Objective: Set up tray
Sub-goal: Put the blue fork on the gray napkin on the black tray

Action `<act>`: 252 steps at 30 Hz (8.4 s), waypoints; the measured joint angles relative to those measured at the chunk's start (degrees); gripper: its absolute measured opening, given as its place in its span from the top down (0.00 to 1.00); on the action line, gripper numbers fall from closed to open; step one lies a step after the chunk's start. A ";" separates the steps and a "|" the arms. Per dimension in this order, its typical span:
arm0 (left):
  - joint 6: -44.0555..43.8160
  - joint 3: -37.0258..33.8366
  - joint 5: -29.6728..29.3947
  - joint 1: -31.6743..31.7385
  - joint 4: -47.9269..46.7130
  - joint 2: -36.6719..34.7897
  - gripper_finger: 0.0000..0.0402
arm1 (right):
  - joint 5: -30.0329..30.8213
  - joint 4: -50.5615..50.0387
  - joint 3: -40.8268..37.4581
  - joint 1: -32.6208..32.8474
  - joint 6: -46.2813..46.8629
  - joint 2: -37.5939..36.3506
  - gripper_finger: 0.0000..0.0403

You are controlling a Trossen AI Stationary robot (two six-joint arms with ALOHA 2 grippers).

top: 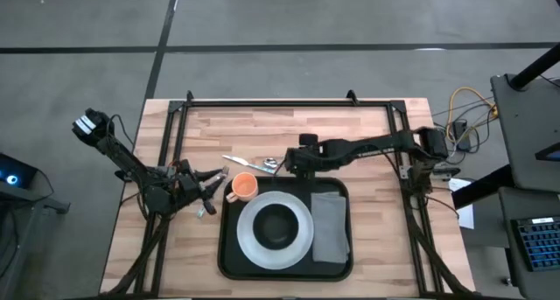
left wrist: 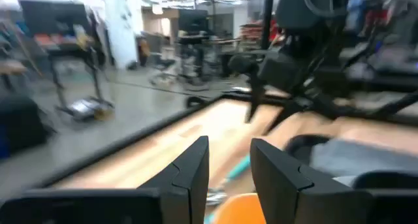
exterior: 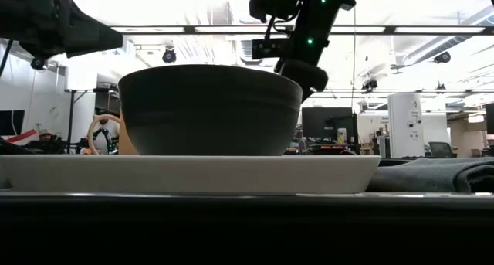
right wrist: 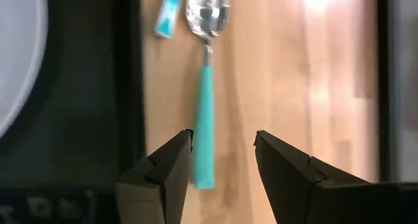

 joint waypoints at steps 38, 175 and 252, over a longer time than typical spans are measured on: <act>43.03 50.56 -11.61 7.42 -16.96 18.29 0.77 | 4.94 -0.32 0.04 -14.79 -8.07 -17.45 0.60; -102.06 29.33 72.57 5.97 -95.86 29.81 0.50 | 1.56 -7.96 -0.11 -14.73 -8.39 -21.47 0.60; -86.42 55.64 -5.22 13.17 -123.39 29.94 0.92 | -8.47 42.81 -11.37 0.16 7.61 -21.42 0.65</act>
